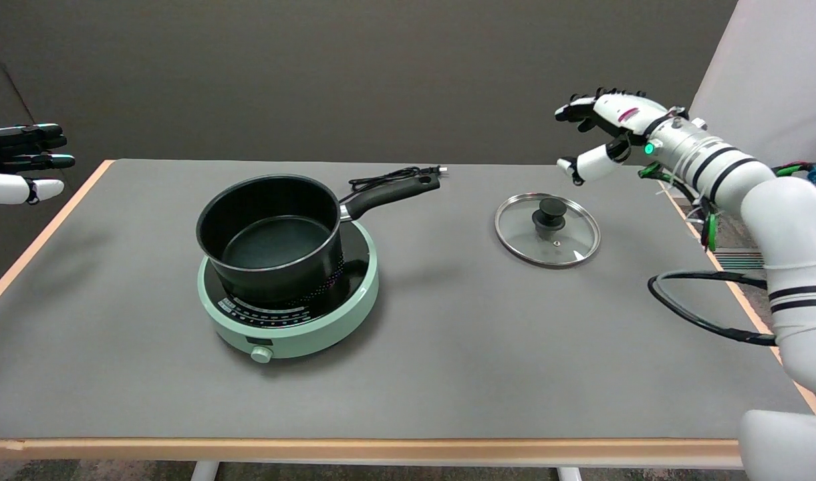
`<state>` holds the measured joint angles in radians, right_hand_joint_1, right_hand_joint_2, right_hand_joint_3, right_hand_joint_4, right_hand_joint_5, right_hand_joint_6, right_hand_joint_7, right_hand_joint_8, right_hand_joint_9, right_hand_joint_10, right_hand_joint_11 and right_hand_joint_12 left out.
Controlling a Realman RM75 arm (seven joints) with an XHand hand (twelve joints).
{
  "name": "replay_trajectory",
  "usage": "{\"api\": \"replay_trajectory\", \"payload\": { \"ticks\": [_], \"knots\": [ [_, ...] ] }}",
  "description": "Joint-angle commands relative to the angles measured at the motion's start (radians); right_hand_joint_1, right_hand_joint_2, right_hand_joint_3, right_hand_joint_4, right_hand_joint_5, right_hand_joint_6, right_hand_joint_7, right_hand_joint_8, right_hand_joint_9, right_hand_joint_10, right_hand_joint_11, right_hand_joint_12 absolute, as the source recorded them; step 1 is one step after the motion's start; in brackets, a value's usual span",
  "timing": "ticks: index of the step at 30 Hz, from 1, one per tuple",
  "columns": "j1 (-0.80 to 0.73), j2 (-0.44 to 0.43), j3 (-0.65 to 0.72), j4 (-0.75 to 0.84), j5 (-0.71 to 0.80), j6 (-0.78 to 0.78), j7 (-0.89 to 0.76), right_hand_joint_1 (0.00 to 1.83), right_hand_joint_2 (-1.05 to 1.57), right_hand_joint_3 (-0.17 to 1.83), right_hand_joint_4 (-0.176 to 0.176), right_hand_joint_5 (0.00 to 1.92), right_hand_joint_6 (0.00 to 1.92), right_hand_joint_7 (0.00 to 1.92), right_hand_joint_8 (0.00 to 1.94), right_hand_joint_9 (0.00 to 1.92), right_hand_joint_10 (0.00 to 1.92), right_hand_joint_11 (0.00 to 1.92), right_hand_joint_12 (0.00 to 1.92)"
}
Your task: Pick up the pot lid.
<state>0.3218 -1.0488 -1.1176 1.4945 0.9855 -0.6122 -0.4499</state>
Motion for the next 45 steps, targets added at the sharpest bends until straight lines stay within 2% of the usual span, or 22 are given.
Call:
{"api": "replay_trajectory", "payload": {
  "ticks": [1, 20, 22, 25, 29, 36, 45],
  "knots": [
    [-0.01, -0.023, -0.121, -0.054, -0.164, 0.077, -0.001, 0.8, 0.59, 0.92, -0.015, 0.38, 0.19, 0.41, 0.19, 0.49, 0.38, 0.12, 1.23],
    [0.009, -0.038, -0.179, -0.132, -0.225, 0.101, -0.001, 0.77, 0.59, 0.88, -0.005, 0.38, 0.2, 0.36, 0.19, 0.41, 0.31, 0.12, 1.08],
    [0.008, -0.038, -0.176, -0.146, -0.229, 0.101, -0.001, 0.77, 0.56, 0.92, -0.004, 0.38, 0.19, 0.33, 0.17, 0.35, 0.3, 0.11, 1.0],
    [0.01, -0.034, -0.178, -0.168, -0.23, 0.101, -0.001, 0.76, 0.54, 0.92, -0.001, 0.37, 0.2, 0.28, 0.16, 0.3, 0.26, 0.15, 0.73],
    [0.011, -0.031, -0.179, -0.178, -0.233, 0.101, -0.001, 0.75, 0.53, 0.93, -0.002, 0.36, 0.2, 0.25, 0.15, 0.28, 0.24, 0.17, 0.63],
    [0.017, -0.031, -0.195, -0.199, -0.247, 0.111, -0.001, 0.74, 0.51, 0.91, -0.009, 0.31, 0.18, 0.23, 0.15, 0.29, 0.26, 0.23, 0.63],
    [0.05, -0.03, -0.213, -0.229, -0.271, 0.108, -0.001, 0.76, 0.53, 0.89, -0.001, 0.27, 0.18, 0.27, 0.17, 0.46, 0.31, 0.32, 0.72]
  ]
}}
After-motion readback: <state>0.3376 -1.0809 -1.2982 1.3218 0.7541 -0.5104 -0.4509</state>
